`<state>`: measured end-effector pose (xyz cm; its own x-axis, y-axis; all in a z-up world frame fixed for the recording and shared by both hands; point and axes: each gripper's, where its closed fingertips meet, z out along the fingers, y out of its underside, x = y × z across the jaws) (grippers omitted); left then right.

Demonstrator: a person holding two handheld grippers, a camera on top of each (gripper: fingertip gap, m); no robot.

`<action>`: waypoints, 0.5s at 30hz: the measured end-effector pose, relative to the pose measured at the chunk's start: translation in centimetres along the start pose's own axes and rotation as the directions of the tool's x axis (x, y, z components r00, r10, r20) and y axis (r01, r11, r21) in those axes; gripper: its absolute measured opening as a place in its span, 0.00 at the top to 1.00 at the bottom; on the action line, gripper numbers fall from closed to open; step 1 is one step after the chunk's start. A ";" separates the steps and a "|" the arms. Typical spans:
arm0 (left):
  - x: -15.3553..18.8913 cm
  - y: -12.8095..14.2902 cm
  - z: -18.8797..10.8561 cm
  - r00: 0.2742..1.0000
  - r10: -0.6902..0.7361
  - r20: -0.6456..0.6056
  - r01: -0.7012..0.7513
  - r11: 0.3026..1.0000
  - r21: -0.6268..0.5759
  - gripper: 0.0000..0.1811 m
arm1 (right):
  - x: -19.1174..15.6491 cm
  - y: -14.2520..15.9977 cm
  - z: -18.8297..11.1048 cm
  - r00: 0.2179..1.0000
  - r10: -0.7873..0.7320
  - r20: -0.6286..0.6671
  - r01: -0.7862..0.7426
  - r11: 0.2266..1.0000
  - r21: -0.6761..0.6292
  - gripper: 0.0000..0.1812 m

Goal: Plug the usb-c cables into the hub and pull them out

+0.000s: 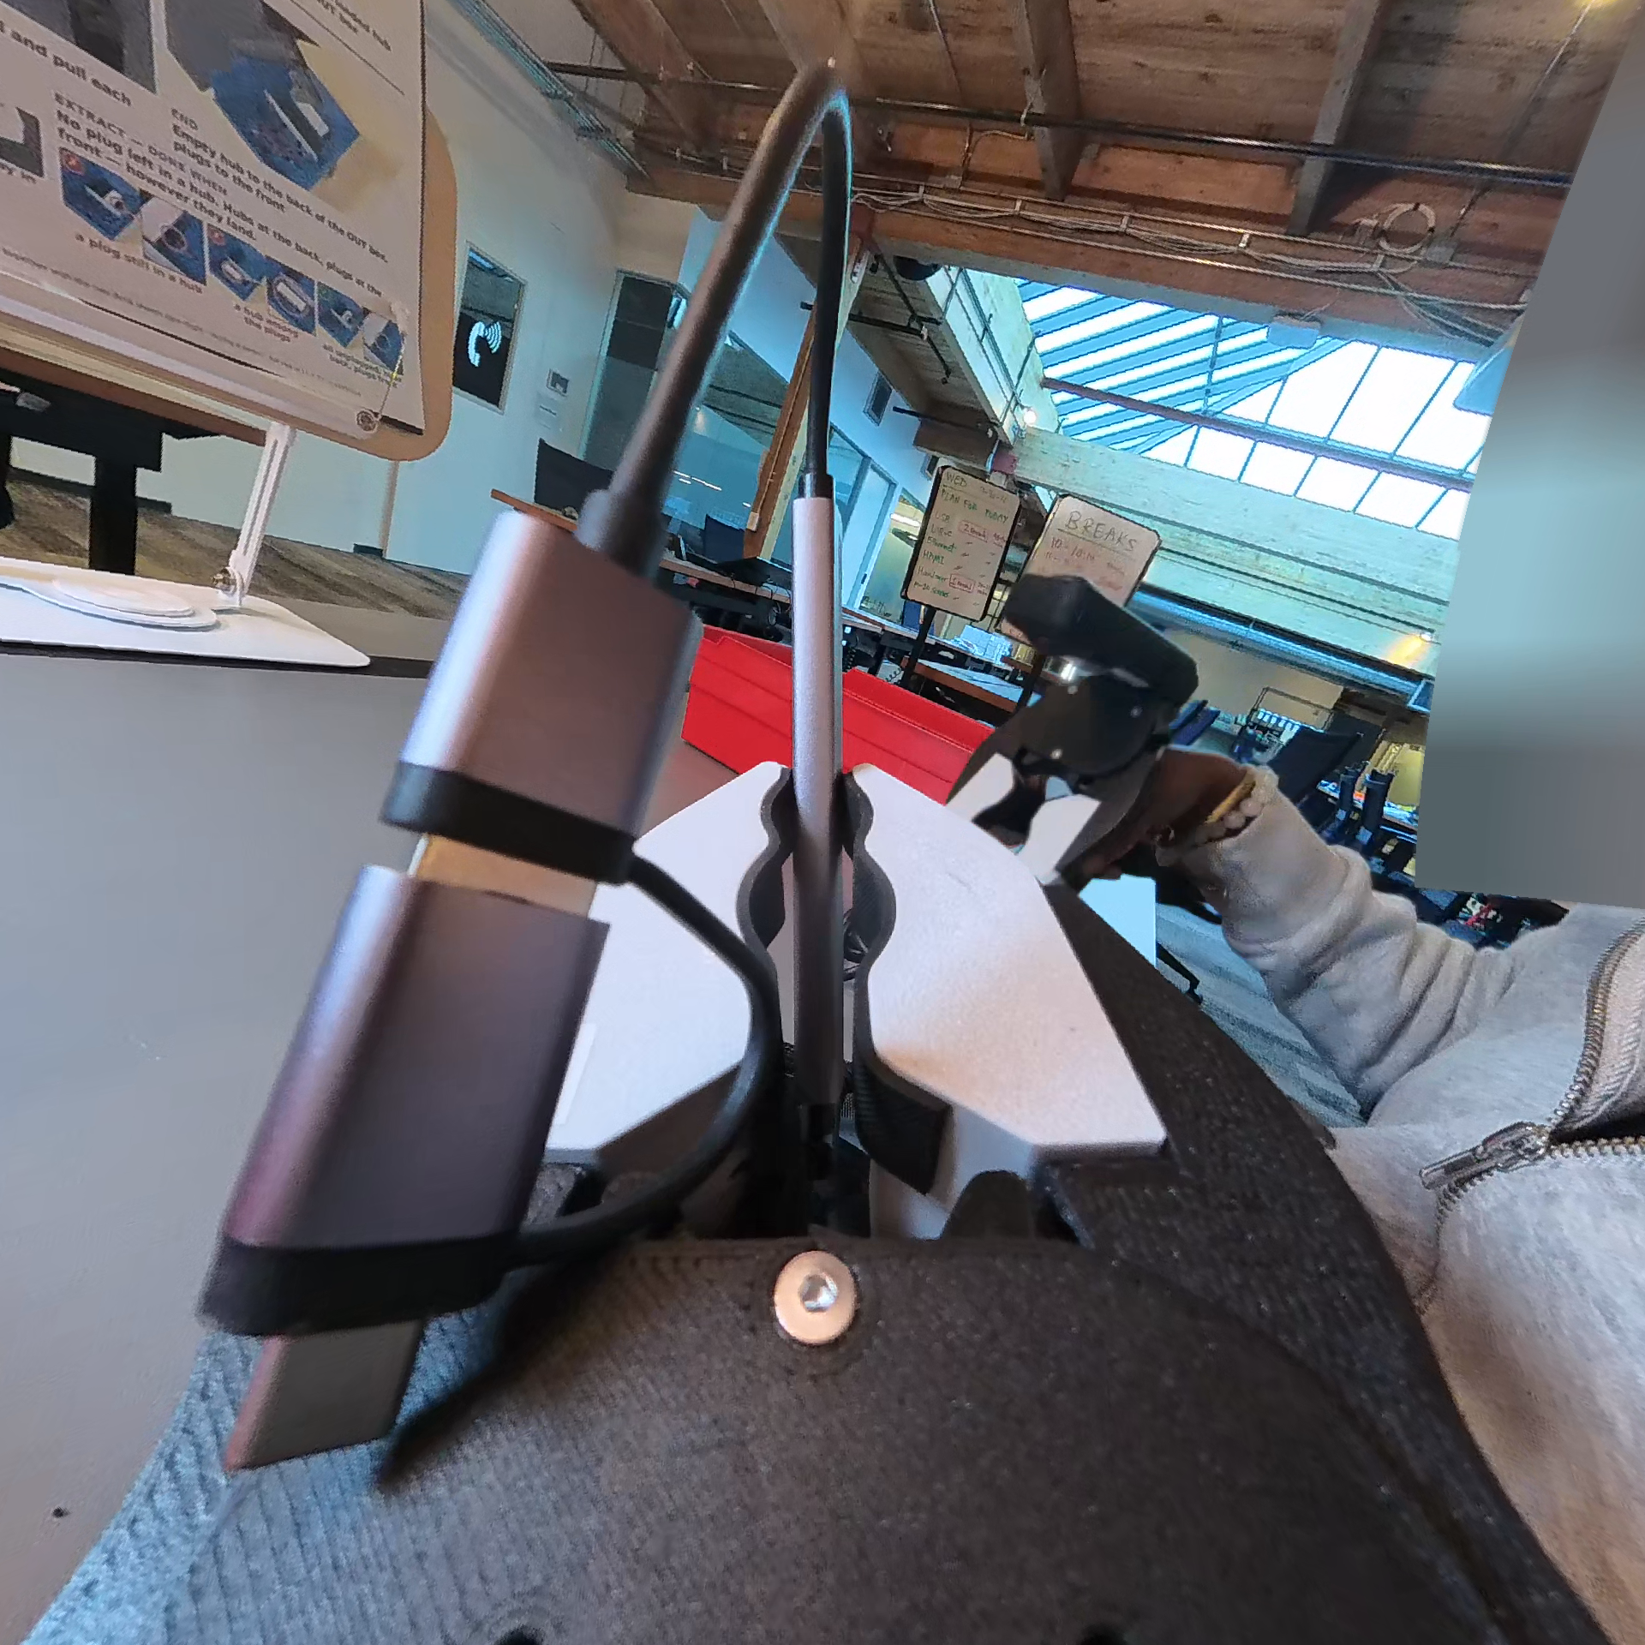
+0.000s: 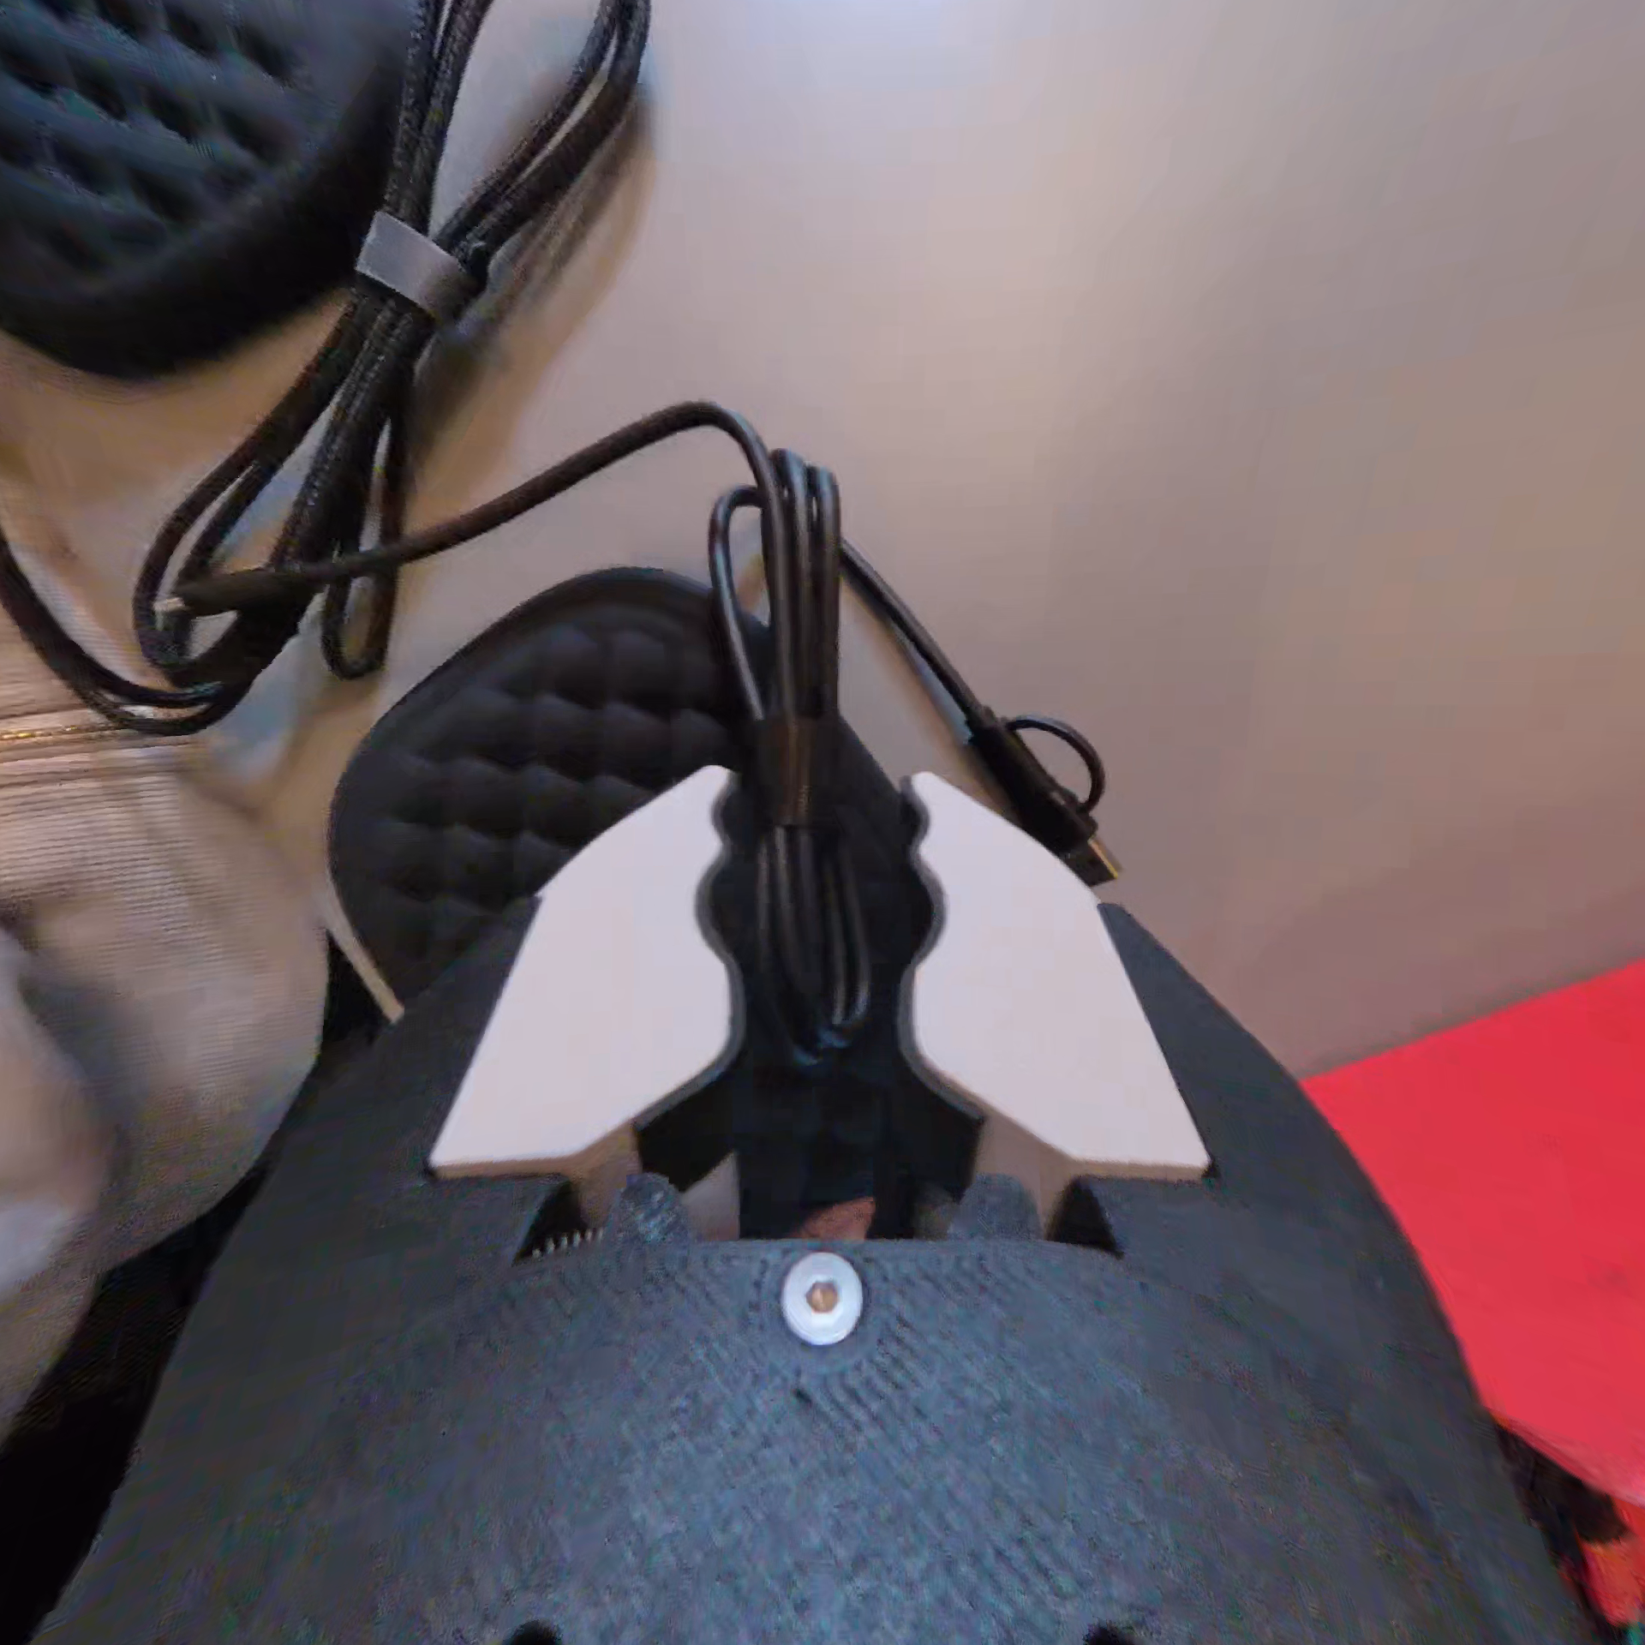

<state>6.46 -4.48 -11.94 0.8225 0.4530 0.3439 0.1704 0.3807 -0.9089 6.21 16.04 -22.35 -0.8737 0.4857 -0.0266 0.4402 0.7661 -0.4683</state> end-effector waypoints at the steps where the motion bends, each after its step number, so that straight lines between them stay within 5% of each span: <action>1: 0.0 0.0 0.0 1.000 -0.001 -0.001 0.001 1.000 -0.001 0.95 | -0.1 -0.2 0.2 1.000 -0.015 -0.008 0.015 1.000 0.024 0.88; 7: -0.1 0.0 0.0 1.000 -0.013 -0.002 0.013 1.000 0.002 0.95 | 1.2 -3.1 -4.4 0.991 -0.042 -0.126 0.076 0.957 0.281 0.90; 11: -0.1 0.0 0.0 1.000 -0.010 -0.001 0.010 1.000 -0.002 0.95 | 4.9 -5.2 -14.2 0.925 0.085 -0.371 0.146 0.820 0.553 0.91; 15: -0.1 0.0 0.0 1.000 -0.011 -0.002 0.011 1.000 -0.001 0.95 | 8.4 -2.3 -23.0 0.777 0.282 -0.562 0.182 0.756 0.629 0.91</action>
<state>6.39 -4.50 -11.97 0.8220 0.4469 0.3530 0.1795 0.3849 -0.9053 2.60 28.02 -1.14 -0.4389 0.8300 0.3441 0.0435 0.4022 -0.9145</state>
